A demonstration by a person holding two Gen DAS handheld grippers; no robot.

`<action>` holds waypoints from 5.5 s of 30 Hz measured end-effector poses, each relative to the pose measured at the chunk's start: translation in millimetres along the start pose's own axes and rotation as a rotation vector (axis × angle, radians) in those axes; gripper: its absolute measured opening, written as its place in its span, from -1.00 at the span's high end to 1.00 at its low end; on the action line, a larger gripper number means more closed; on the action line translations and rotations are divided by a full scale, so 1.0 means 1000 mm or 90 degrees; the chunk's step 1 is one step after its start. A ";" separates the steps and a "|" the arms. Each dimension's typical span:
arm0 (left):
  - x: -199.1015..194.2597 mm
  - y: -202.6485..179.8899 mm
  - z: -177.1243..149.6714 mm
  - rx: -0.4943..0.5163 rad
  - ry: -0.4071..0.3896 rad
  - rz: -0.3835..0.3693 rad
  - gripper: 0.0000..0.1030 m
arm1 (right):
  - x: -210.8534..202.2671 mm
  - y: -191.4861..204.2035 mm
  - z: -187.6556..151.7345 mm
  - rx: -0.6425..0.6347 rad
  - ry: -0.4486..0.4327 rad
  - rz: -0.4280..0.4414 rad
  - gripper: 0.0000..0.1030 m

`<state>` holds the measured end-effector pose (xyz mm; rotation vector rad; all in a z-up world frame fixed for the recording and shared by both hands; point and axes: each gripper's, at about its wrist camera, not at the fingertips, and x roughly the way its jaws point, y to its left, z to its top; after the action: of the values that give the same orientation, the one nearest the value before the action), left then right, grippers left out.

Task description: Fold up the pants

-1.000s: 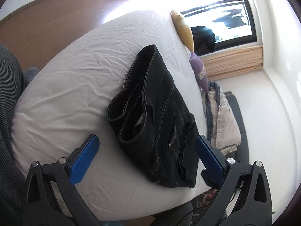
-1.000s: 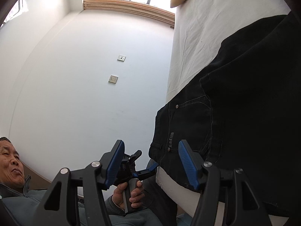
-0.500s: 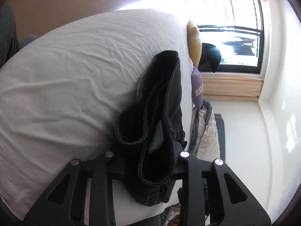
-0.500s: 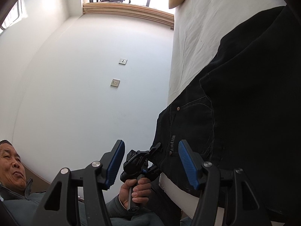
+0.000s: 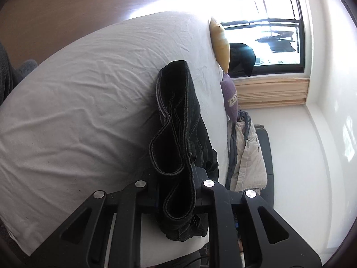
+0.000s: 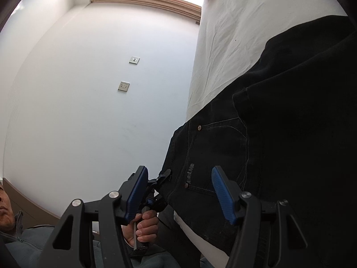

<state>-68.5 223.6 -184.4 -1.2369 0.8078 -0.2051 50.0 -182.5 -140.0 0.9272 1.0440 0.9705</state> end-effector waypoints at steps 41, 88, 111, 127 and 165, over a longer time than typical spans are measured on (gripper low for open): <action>0.231 -0.286 -0.313 0.796 0.275 0.088 0.73 | -0.153 -0.039 0.015 0.012 -0.039 -0.167 0.34; 0.274 -0.195 -0.169 0.464 0.317 -0.032 -0.22 | -0.173 -0.093 -0.030 0.030 -0.014 -0.128 0.36; 0.248 -0.125 -0.112 0.268 0.406 -0.314 -0.21 | -0.193 -0.095 -0.038 0.056 -0.048 -0.149 0.27; 0.141 -0.134 -0.172 0.512 0.500 -0.193 -0.52 | -0.229 -0.049 -0.022 -0.009 -0.132 -0.226 -0.72; 0.202 -0.201 -0.095 0.516 0.334 0.069 0.62 | -0.133 0.021 0.042 -0.154 -0.065 -0.456 0.58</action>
<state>69.7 -29.7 -101.2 -0.3642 1.0863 -0.7117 58.6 -308.4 -76.2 0.3433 1.0343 0.4268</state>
